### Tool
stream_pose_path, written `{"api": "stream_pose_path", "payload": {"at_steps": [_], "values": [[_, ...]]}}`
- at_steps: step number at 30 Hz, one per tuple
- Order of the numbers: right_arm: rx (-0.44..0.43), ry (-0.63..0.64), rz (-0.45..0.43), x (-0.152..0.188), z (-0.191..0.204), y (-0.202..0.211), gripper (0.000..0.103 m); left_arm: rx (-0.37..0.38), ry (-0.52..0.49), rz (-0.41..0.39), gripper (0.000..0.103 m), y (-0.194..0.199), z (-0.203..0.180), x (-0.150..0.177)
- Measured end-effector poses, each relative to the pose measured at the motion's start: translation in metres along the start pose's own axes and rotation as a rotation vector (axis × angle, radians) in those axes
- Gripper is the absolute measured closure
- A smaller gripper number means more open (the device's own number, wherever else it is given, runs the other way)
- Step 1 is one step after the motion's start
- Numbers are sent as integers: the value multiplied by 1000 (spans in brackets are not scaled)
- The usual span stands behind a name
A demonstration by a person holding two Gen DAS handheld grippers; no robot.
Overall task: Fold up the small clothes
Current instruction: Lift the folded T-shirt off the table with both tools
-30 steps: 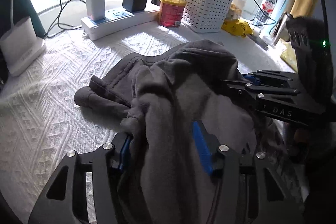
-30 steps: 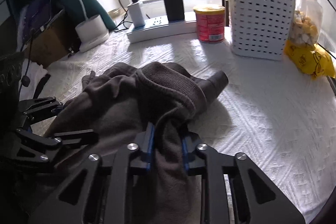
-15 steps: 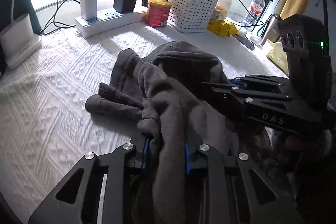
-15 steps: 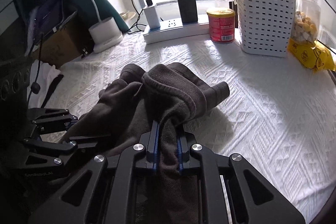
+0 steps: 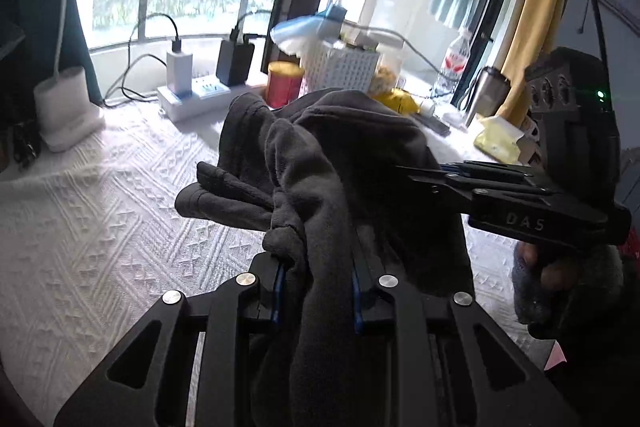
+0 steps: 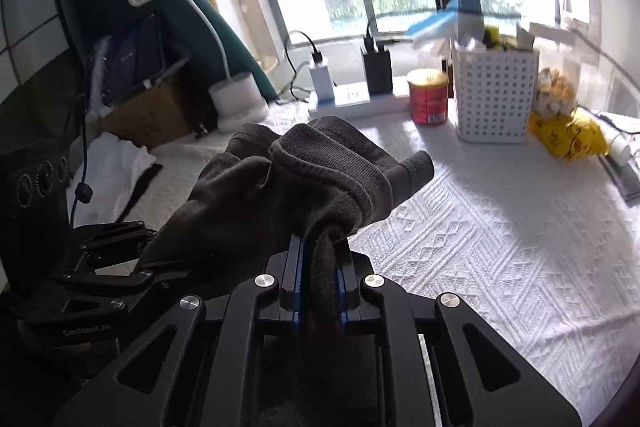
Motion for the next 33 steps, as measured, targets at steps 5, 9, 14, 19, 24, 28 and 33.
{"api": "stream_pose_path", "payload": {"at_steps": [5,9,14,19,24,28,33], "values": [[-9,36,-32,-3,11,24,89,-3,-4,-44,80,16,-6,-7],[-16,36,-66,-10,14,37,89,-15,3,-70,81,24,-7,-13],[-17,66,-120,-22,27,57,89,-35,-20,-121,81,47,-12,-23],[-24,84,-179,-32,41,81,89,-75,-39,-173,82,71,-13,-35],[-23,130,-221,-38,59,107,89,-92,-62,-217,83,91,-22,-40],[-18,149,-265,-42,70,128,89,-88,-60,-258,83,107,-27,-45],[-12,173,-313,-48,84,150,89,-83,-84,-309,83,125,-34,-51]]}}
Point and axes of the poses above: each gripper's, at about its wrist camera, not at the fingertips, and y roughly against the way its jaws point, z to its left, x to its underside, the point moved 10 cm from there along -y, roughly the way its jaws point, and after that the axes turned 9 degrees about -x, right-handed, at the moved point
